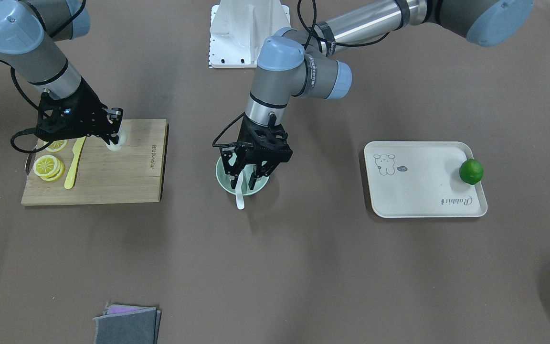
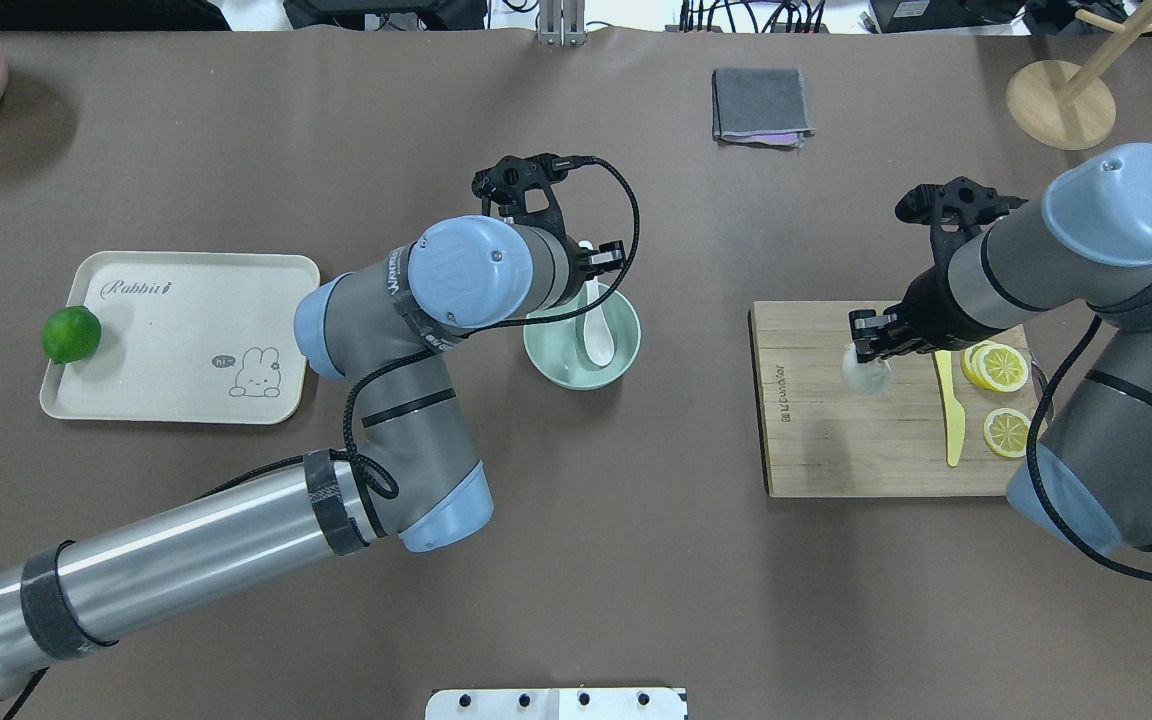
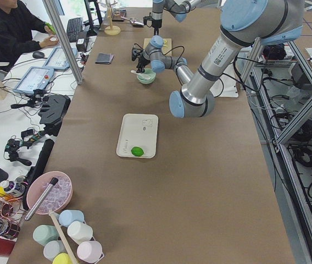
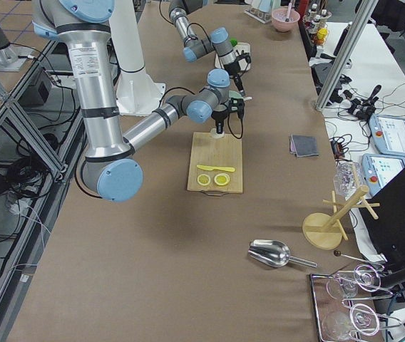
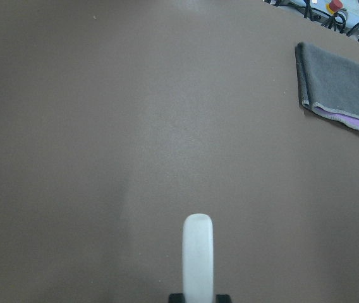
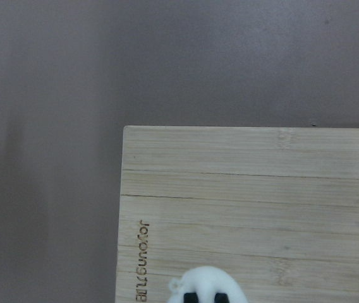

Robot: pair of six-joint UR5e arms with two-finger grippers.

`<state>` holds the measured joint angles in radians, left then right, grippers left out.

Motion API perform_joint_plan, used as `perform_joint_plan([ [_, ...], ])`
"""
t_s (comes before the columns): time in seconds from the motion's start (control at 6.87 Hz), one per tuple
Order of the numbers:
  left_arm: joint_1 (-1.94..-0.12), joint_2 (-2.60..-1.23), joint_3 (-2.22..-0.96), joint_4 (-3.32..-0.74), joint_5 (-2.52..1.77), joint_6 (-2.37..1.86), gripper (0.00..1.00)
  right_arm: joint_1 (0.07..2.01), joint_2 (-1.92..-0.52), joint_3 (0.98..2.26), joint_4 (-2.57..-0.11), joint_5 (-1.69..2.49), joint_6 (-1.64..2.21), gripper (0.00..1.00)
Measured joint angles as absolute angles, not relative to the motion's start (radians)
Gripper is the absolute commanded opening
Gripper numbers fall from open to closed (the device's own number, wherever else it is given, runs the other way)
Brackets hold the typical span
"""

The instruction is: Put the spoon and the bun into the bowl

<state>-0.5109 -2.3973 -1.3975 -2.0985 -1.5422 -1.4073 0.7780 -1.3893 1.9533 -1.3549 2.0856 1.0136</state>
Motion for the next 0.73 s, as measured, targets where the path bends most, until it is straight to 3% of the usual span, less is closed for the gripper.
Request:
perform_joint_plan([
  [0.44, -0.549, -2.263, -1.577, -2.072, -1.586, -1.285, 0.98, 0.78, -1.244, 1.948, -1.474, 2.084, 1.055, 0.0],
  [0.73, -0.699, -2.117, -1.725, -2.021, -1.655, -1.141, 0.98, 0.754, -1.092, 1.911, -1.555, 2.054, 1.081, 0.0],
])
